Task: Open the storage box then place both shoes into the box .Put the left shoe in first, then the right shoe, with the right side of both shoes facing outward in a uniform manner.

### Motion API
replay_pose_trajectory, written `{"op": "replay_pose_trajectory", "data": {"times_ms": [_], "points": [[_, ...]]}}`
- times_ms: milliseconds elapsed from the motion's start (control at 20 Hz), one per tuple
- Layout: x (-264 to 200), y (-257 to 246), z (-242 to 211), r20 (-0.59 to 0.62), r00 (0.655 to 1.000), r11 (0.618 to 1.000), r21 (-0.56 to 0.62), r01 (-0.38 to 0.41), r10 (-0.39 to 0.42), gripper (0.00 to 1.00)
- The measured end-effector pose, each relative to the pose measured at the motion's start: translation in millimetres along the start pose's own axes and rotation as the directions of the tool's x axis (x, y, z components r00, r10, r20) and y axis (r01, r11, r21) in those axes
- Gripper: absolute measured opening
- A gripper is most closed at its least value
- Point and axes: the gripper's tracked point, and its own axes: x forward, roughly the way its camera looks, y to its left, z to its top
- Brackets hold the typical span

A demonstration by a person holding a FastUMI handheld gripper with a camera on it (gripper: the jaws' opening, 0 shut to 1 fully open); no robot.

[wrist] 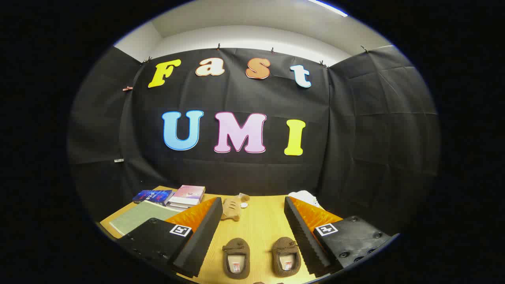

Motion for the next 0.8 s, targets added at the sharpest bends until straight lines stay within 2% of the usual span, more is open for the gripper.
{"op": "replay_pose_trajectory", "data": {"times_ms": [500,800], "points": [[5.0,15.4,-10.2,-0.036,0.999,0.998,0.047,-0.029,0.031,0.98],[8.4,21.1,-17.5,-0.059,0.998,0.999,0.040,0.011,-0.009,0.98]]}}
